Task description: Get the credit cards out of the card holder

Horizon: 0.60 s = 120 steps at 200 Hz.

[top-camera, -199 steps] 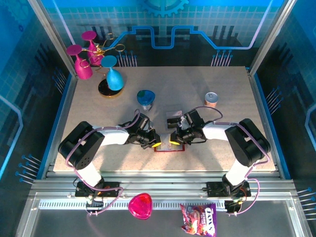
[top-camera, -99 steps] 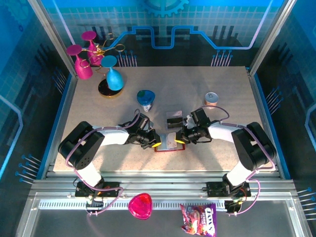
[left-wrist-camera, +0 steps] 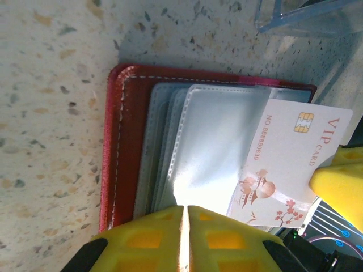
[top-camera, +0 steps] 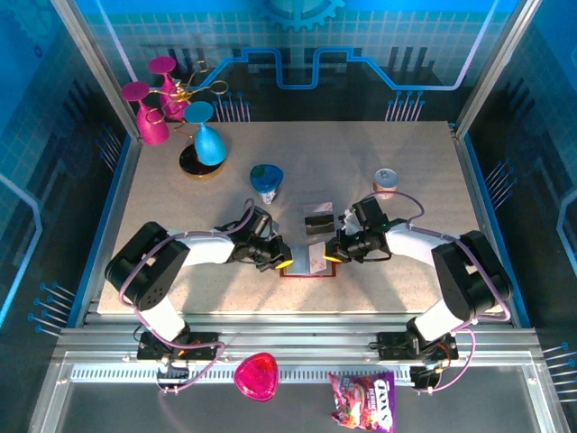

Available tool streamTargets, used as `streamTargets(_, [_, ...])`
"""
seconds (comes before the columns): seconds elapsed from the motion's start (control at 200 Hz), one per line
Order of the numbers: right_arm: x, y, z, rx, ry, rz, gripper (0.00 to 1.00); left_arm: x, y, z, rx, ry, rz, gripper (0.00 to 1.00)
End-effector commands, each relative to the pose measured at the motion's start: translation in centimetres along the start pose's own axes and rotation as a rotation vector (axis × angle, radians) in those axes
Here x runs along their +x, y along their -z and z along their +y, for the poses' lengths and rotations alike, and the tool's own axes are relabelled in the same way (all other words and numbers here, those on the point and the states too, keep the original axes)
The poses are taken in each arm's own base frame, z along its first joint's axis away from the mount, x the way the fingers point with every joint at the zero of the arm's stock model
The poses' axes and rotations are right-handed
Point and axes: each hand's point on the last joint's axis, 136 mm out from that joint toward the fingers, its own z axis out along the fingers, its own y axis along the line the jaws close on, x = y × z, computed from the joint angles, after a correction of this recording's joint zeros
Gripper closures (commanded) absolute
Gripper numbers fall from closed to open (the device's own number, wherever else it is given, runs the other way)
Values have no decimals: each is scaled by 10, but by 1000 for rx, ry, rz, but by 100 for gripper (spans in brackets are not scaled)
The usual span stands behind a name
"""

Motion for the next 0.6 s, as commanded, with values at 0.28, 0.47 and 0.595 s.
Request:
streamTargets(0.28, [-10,19,12,19,35,-39,99,-2,8,7,-36,8,-18,87])
streamTargets(0.47, [-15,28,19,39,74,-50,100,-2,9,5,-25,9,-21,86])
streamTargets(0.595, [-20,35,21,82,123,-50,100,1,7,8,-25,18,-14,86])
